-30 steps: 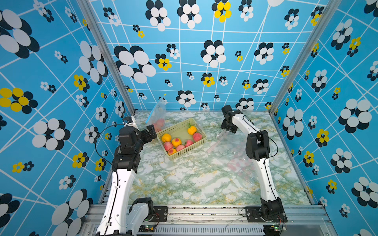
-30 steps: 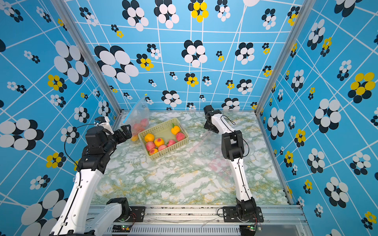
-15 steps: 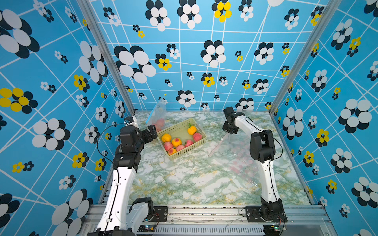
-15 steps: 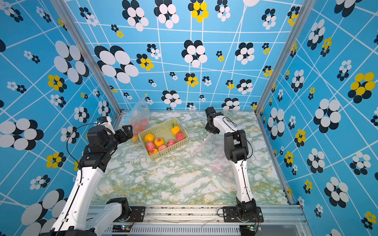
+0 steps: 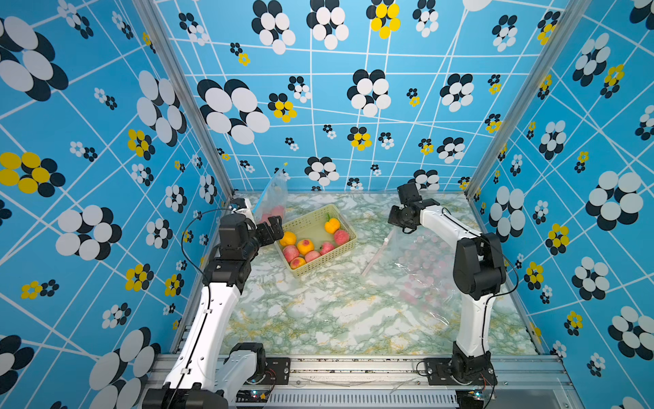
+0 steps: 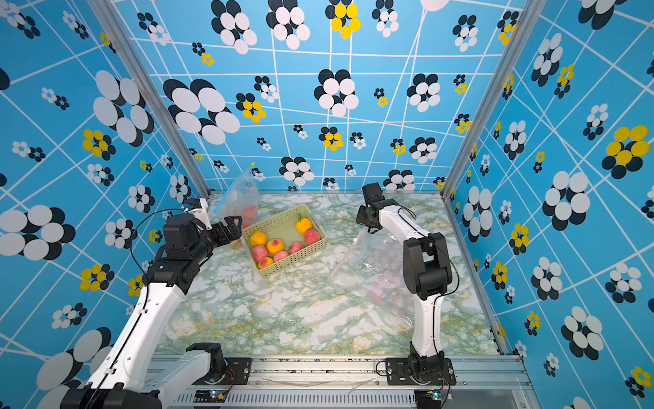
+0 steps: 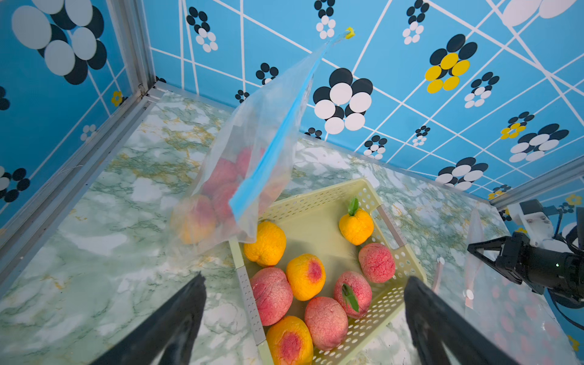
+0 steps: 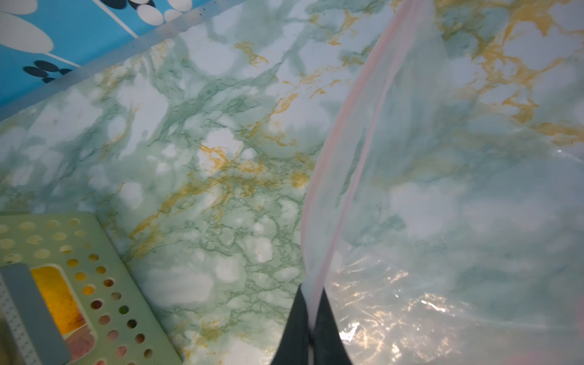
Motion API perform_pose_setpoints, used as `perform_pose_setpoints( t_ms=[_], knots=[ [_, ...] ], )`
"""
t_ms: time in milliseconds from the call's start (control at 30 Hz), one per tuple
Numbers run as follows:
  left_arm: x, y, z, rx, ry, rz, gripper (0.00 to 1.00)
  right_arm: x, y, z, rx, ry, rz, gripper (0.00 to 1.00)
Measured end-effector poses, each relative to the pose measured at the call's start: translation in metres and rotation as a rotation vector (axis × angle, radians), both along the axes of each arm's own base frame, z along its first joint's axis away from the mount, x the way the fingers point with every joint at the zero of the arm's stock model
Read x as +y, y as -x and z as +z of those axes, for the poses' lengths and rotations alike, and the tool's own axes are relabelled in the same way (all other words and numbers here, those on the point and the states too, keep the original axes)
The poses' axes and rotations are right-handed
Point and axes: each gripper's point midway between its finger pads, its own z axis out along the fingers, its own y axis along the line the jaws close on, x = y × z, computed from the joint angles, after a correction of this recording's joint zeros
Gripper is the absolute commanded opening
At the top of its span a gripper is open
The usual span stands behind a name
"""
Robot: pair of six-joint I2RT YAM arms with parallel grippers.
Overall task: Place the peach in a zip-top bag and seal the zipper
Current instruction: Pick up the zipper food storage bag.
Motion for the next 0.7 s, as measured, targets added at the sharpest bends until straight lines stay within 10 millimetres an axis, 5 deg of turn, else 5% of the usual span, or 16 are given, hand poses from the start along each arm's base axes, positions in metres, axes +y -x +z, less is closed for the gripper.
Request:
perform_pose_setpoints(
  t_ms=[300, 700],
  knots=[
    [-0.061, -0.010, -0.006, 0.033, 0.085, -0.166, 0.92, 0.027, 0.035, 0.005, -0.093, -0.141, 0.196, 0.06],
    [-0.180, -0.033, -0.018, 0.109, 0.235, -0.422, 0.82, 0.054, 0.083, 0.085, -0.355, -0.288, 0.445, 0.10]
  ],
)
